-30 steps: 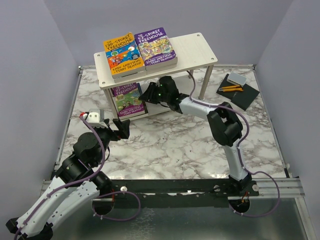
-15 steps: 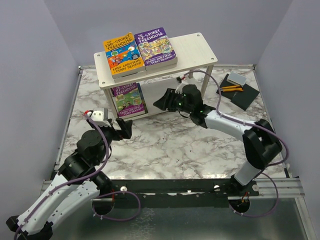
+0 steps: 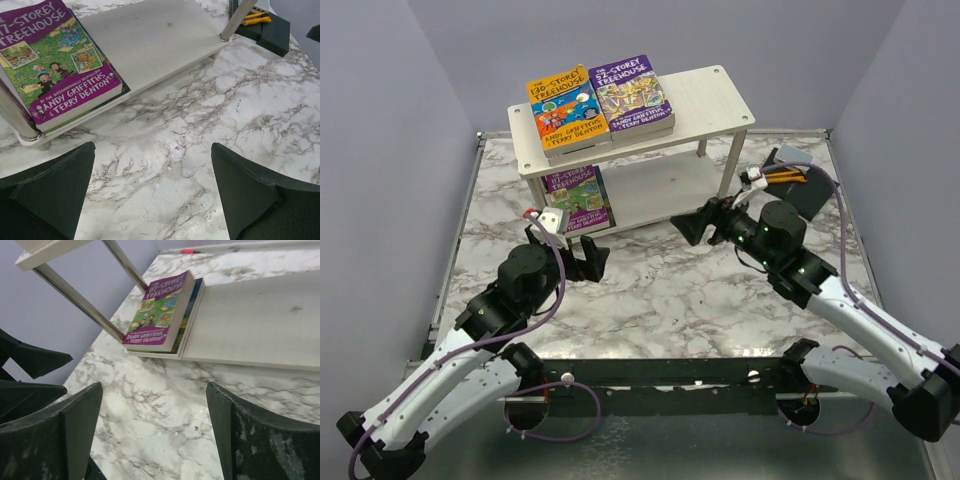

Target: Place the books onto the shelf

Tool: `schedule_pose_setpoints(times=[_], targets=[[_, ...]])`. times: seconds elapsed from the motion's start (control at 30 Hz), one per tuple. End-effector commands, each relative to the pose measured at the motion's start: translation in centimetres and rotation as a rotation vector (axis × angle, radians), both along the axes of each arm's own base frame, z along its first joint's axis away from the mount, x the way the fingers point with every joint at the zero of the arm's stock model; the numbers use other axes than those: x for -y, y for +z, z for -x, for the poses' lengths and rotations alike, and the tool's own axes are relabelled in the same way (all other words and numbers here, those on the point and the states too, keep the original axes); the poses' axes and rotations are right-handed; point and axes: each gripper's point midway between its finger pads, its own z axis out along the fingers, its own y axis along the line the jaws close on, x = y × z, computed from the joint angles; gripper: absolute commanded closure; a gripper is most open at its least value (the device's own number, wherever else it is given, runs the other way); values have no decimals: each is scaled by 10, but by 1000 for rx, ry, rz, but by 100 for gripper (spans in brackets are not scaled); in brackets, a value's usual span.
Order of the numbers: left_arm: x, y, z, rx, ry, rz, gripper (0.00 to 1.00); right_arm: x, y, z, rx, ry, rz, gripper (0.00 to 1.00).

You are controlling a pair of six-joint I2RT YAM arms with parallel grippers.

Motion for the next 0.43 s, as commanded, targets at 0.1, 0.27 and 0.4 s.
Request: schedule_pose_setpoints(times=[0.1, 0.27, 0.4], targets=[[28, 43, 1, 84, -150, 19, 1, 63, -25, 19, 9, -180, 140, 7], [42, 53, -4, 104, -196, 27, 1, 79, -21, 30, 50, -213, 117, 3], [48, 47, -9, 90, -197, 36, 1, 84, -24, 30, 48, -237, 119, 2]])
